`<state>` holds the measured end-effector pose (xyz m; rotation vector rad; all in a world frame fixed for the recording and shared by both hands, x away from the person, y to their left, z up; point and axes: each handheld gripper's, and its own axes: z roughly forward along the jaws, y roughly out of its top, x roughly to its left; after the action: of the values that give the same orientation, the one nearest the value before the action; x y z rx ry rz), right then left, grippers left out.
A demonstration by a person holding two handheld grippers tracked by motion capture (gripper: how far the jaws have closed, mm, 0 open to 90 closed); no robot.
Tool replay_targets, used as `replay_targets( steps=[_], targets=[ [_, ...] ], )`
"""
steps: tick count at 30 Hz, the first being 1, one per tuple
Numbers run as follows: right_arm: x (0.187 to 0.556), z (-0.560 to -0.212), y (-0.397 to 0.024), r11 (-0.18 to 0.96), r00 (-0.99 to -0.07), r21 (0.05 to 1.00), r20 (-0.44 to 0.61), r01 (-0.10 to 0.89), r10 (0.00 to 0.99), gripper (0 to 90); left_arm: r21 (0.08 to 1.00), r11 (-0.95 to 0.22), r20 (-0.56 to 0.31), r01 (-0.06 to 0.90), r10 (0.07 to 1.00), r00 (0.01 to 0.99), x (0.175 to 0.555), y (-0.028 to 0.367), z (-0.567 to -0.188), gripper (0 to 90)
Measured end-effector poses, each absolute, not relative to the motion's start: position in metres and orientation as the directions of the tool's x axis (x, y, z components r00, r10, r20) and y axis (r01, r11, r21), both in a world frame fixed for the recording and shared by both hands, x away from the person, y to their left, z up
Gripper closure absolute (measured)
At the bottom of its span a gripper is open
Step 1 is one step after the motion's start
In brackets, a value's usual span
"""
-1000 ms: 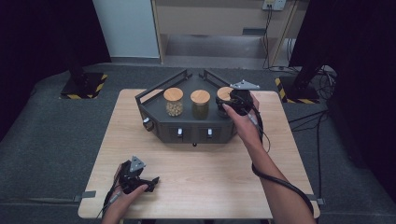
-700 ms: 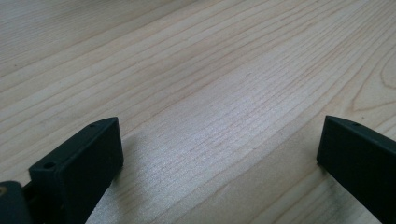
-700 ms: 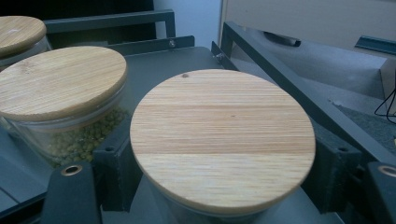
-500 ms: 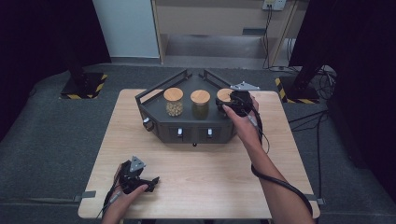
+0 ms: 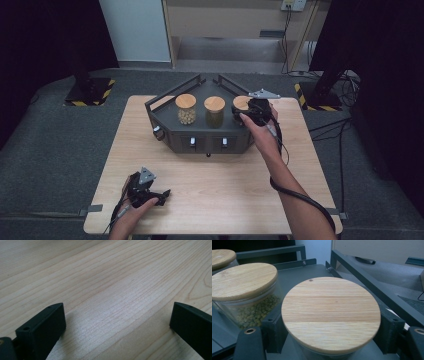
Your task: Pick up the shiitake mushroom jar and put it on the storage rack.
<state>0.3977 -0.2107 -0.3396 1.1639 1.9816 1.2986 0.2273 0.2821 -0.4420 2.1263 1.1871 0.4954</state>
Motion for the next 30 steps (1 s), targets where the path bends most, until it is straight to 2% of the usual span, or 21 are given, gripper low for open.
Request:
replay_targets(
  steps=[22, 23, 25, 30],
  targets=[
    [0.397, -0.346, -0.212, 0.17, -0.514, 0.913, 0.049, 0.372, 0.856, 23.9, 0.693, -0.383, 0.014, 0.611, 0.854, 0.52, 0.227, 0.282, -0.442, 0.0],
    [0.395, -0.346, -0.211, 0.194, -0.523, 0.912, 0.026, 0.362, 0.852, 17.7, 0.693, -0.383, 0.014, 0.611, 0.854, 0.52, 0.227, 0.282, -0.442, 0.0],
    [0.393, -0.347, -0.211, 0.19, -0.525, 0.914, 0.029, 0.358, 0.85, 13.5, 0.693, -0.383, 0.014, 0.611, 0.854, 0.52, 0.227, 0.282, -0.442, 0.0],
    [0.387, -0.349, -0.217, 0.165, -0.512, 0.921, 0.042, 0.352, 0.858, 8.0, 0.693, -0.383, 0.014, 0.611, 0.854, 0.52, 0.227, 0.282, -0.442, 0.0]
  ],
)
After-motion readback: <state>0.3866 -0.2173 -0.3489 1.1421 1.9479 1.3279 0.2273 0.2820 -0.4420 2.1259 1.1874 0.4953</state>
